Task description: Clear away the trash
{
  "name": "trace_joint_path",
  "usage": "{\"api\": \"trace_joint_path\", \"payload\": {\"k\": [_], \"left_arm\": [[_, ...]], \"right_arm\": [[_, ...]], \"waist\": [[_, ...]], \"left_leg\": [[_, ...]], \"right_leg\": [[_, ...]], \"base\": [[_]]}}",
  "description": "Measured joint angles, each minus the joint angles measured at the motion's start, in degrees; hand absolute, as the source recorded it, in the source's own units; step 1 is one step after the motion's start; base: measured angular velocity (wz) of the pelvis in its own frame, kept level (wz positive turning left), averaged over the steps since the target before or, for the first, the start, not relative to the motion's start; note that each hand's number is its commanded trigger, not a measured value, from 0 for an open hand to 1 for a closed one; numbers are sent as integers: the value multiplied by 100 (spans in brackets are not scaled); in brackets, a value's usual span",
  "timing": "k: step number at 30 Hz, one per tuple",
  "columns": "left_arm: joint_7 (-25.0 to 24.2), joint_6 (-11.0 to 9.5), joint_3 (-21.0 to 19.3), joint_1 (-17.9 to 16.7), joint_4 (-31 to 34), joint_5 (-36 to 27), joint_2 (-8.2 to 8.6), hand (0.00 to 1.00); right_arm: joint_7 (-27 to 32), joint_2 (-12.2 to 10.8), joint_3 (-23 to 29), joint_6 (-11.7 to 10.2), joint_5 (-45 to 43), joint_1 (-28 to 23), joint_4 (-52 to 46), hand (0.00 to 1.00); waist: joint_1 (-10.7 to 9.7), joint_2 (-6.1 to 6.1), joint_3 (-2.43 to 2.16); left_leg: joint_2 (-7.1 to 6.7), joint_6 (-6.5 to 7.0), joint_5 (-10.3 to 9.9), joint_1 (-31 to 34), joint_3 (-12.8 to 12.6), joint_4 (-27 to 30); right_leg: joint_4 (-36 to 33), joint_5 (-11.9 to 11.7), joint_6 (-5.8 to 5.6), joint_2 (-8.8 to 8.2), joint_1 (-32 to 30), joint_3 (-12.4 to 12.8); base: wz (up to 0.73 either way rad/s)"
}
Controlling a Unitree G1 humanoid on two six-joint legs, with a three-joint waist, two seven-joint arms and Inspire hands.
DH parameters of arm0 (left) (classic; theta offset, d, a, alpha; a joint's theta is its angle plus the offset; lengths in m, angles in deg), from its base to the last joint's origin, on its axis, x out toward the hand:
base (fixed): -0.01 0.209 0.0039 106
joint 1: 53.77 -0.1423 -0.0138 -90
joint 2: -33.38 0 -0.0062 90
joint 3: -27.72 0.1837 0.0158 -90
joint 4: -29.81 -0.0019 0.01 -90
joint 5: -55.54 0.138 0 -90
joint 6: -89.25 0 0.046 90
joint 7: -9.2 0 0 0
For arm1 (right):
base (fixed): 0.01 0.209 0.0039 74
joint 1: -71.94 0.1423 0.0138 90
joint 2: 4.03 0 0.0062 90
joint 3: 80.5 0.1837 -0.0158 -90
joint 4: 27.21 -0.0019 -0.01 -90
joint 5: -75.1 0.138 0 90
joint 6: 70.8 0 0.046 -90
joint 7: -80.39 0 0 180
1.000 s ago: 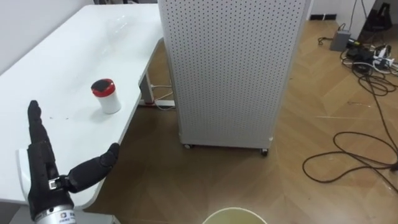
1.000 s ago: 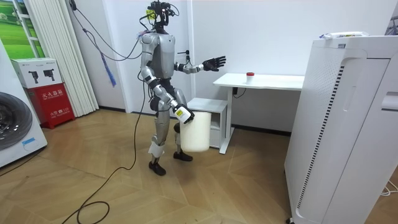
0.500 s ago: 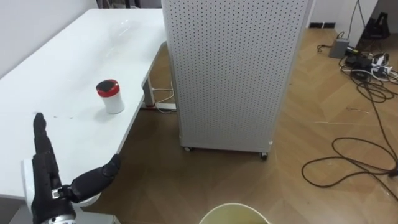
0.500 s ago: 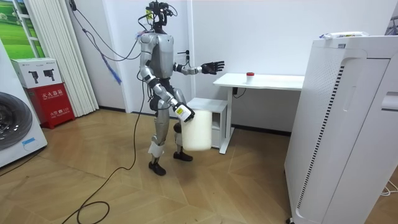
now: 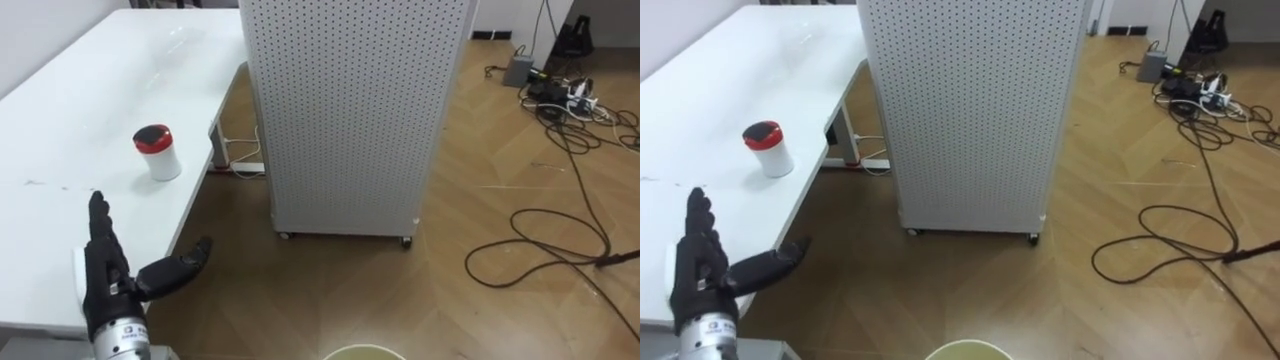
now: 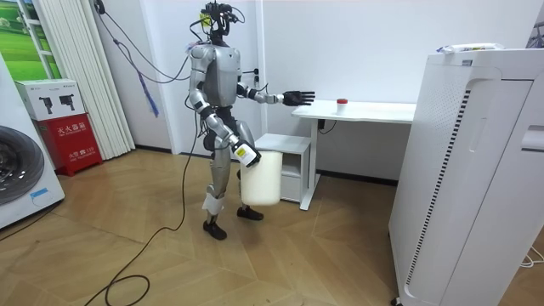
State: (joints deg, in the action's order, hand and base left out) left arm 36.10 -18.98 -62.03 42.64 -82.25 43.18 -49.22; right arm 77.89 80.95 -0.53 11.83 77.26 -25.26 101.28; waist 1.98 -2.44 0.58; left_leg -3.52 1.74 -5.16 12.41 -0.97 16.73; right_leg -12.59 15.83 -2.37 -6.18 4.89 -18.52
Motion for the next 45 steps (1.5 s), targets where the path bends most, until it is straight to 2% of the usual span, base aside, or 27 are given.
{"api": "trace_joint_path", "payload": {"k": [2, 5, 8, 12, 16, 23, 25, 29, 33, 38, 41, 45], "left_arm": [[0, 0, -13, 277, -315, -118, -20, 0], [7, 0, -12, 428, -484, -166, -24, 0], [20, 0, -15, 657, -811, -168, -52, 0], [39, 0, -14, 781, -964, -326, -131, 0], [40, 35, -21, 906, -1114, -640, -241, 0], [-80, 241, -137, 1250, -1235, -830, -476, 0], [-83, 296, -246, 1373, -1324, -836, -612, 0], [-3, 391, -247, 1410, -1404, -825, -839, 0], [84, 465, -246, 1508, -1509, -826, -865, 0], [240, 518, -245, 1968, -1829, -850, -880, 0], [266, 538, -243, 2285, -2184, -1187, -931, 0], [262, 545, -245, 2509, -2662, -1551, -1197, 0]], "right_arm": [[-7, -4, -33, 0, -22, -4, 0, 100], [-6, -4, -56, 0, -22, -5, 0, 100], [-11, -1, -56, 0, -23, -5, 0, 100], [-12, -1, -57, 0, -47, 3, 1, 100], [-7, -15, -113, 48, -53, 4, 43, 100], [13, -12, -180, 221, -451, -30, 103, 100], [56, 21, -174, 261, -473, -58, 103, 100], [68, 73, -170, 380, -461, -72, 103, 100], [101, 71, -181, 411, -423, -73, 103, 100], [231, 78, -219, 435, -189, -60, 59, 100], [286, 73, -221, 451, -190, -34, 79, 100], [326, 43, -224, 452, -192, -1, 134, 100]], "waist": [[0, 4, 2], [-13, 9, 7], [-25, 54, 43], [-32, 93, 62], [-161, 108, 71], [-190, 181, 64], [-190, 221, 54], [-194, 337, 36], [-198, 381, 35], [-193, 393, 26], [-204, 393, 26], [-305, 392, 26]], "left_leg": [[2, 0, 0, 5, -23, 0], [2, 3, -2, 4, -41, -1], [14, 4, -4, 8, -54, -1], [56, 3, -5, 46, -84, 0], [67, 2, -5, 66, -100, 11], [87, 4, -7, 95, -197, -2], [87, 6, -8, 94, -204, -2], [86, 7, -7, 94, -201, -4], [88, 8, -6, 107, -190, 3], [105, 17, -1, 308, -198, 72], [100, 22, -2, 328, -218, 59], [132, 24, -1, 378, -295, 59]], "right_leg": [[1, -2, 1, 4, -11, 92], [2, -2, 1, 2, -21, 126], [-4, -2, 0, 5, -31, 130], [-28, -14, 16, 20, -110, 191], [-16, -17, 19, 30, -120, 193], [-10, -44, 14, 24, -194, 283], [-10, -46, 12, 24, -197, 307], [-12, -47, 11, 27, -196, 306], [-25, -47, 11, 29, -205, 292], [-102, -47, 11, 33, -415, 347], [-108, -51, 4, 30, -476, 454], [-139, -52, 4, 36, -585, 588]], "base": [[0], [-2], [0], [-9], [-1], [-6], [0], [0], [0], [-1], [-8], [-13]]}}
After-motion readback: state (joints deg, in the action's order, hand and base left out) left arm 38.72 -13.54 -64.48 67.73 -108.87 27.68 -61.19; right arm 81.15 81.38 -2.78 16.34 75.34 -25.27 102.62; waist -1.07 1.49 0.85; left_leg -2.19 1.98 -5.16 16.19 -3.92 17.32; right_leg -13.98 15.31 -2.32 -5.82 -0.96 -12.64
